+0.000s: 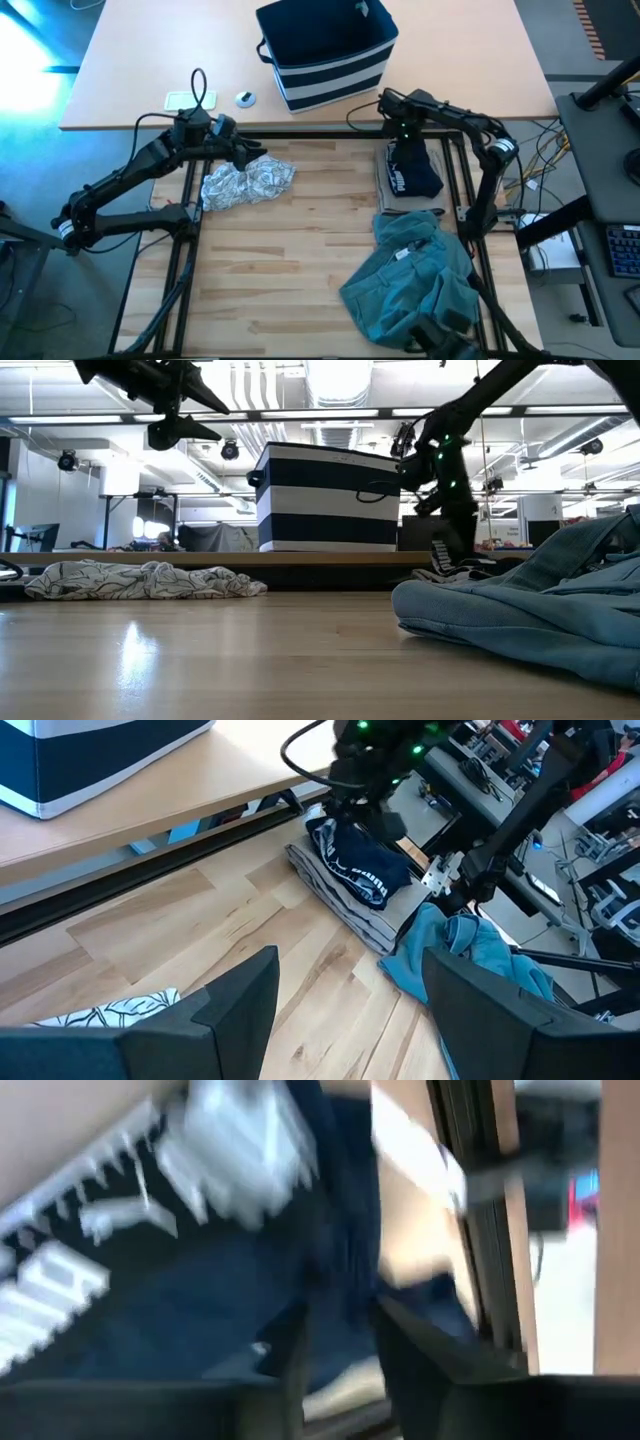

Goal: Fold Laundry from Bin
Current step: Stack the folded blue boxer on top of the folded brown shorts

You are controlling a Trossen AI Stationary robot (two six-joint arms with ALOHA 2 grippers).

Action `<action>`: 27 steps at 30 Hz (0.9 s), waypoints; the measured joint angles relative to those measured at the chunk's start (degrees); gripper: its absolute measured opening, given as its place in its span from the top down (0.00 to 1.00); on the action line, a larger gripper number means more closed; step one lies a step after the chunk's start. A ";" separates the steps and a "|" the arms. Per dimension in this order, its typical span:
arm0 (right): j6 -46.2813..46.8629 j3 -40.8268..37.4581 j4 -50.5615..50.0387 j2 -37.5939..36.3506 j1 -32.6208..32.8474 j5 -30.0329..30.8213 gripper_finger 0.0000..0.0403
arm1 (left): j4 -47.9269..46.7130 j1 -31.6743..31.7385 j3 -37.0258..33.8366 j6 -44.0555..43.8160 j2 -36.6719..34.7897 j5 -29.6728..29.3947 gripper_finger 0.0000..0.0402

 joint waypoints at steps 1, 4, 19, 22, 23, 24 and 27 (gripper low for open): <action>2.36 0.16 -2.62 -0.94 -0.02 0.45 0.70 | 0.00 0.00 0.00 0.00 0.00 0.00 0.43; 16.47 -0.17 -8.82 -4.89 -0.33 -0.67 0.58 | -0.01 0.00 0.00 0.12 0.00 0.00 0.43; 43.20 -28.31 -3.13 -18.20 -1.66 -9.78 0.63 | -0.02 -0.02 0.00 2.89 0.00 0.09 0.43; 43.64 -31.63 -0.34 -18.45 -1.66 -11.33 0.73 | -0.02 -0.02 0.00 3.75 0.02 0.11 0.43; 44.11 -32.34 -0.32 -18.46 -1.66 -11.77 0.77 | -0.04 -0.02 0.00 4.05 0.02 0.11 0.43; 44.93 -32.71 -0.22 -18.47 -1.66 -12.45 0.82 | -0.05 -0.02 0.00 4.32 0.02 0.11 0.43; 47.09 -32.66 -0.31 -19.97 -1.66 -19.28 0.95 | -0.07 -0.02 0.00 4.66 0.02 0.11 0.43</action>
